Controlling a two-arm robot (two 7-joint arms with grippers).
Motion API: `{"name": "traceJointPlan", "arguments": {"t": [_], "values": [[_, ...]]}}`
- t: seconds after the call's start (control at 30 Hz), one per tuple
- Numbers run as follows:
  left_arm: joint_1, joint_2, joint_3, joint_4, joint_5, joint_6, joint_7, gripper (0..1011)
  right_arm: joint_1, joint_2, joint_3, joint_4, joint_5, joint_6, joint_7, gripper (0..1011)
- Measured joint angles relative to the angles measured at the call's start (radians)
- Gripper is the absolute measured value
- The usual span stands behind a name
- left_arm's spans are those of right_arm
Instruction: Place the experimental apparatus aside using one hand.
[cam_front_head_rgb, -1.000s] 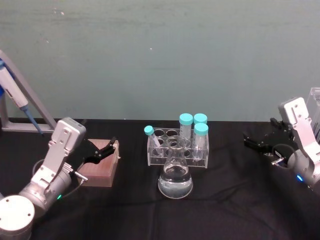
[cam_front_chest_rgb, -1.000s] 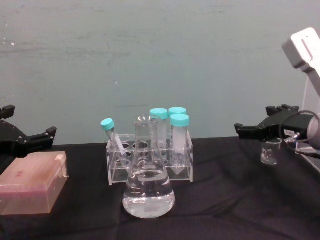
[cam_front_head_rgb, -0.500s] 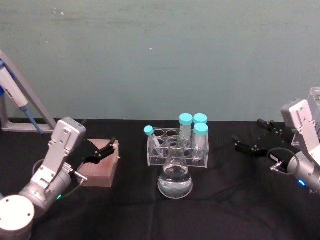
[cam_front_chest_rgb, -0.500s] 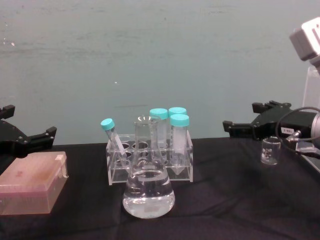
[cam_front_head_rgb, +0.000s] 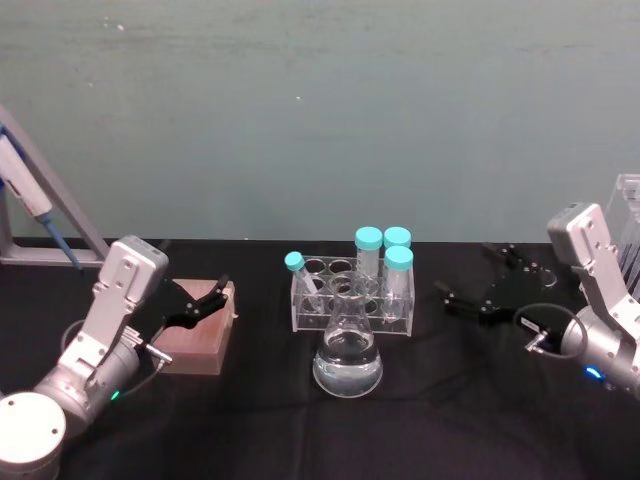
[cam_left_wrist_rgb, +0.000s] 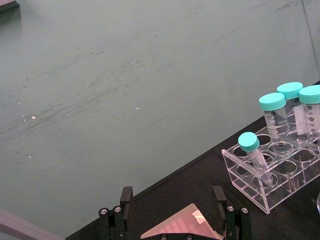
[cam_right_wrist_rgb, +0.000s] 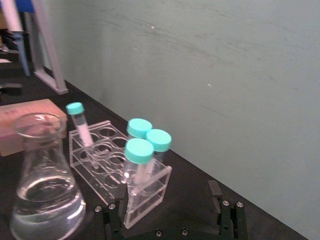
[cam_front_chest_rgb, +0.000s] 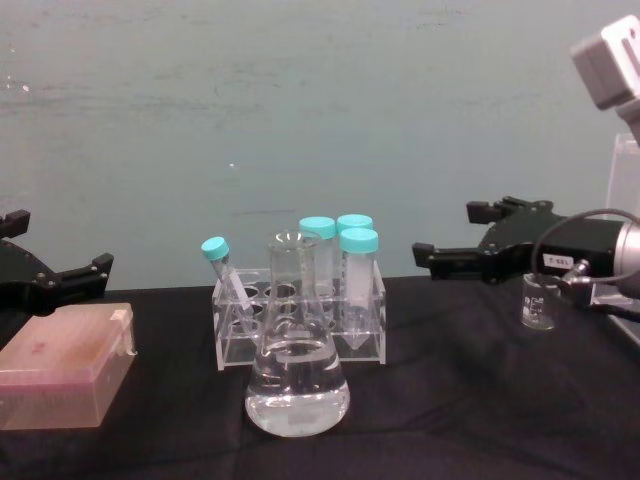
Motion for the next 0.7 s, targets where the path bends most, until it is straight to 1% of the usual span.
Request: {"name": "traceJointPlan", "arguments": {"t": [0.17,0.27,0.7], "values": [[0.0,0.0,0.0,0.0,0.0,0.0,0.0,1000,0.0,0.01,-0.024,-0.013,0.012,-0.005,0.025,1000],[0.0,0.0,0.0,0.0,0.0,0.0,0.0,1000,0.004,0.017,-0.044,-0.019,0.025,-0.01,0.05,1000],[0.0,0.0,0.0,0.0,0.0,0.0,0.0,1000,0.03,0.03,-0.091,-0.006,0.069,-0.02,0.11,1000]]}}
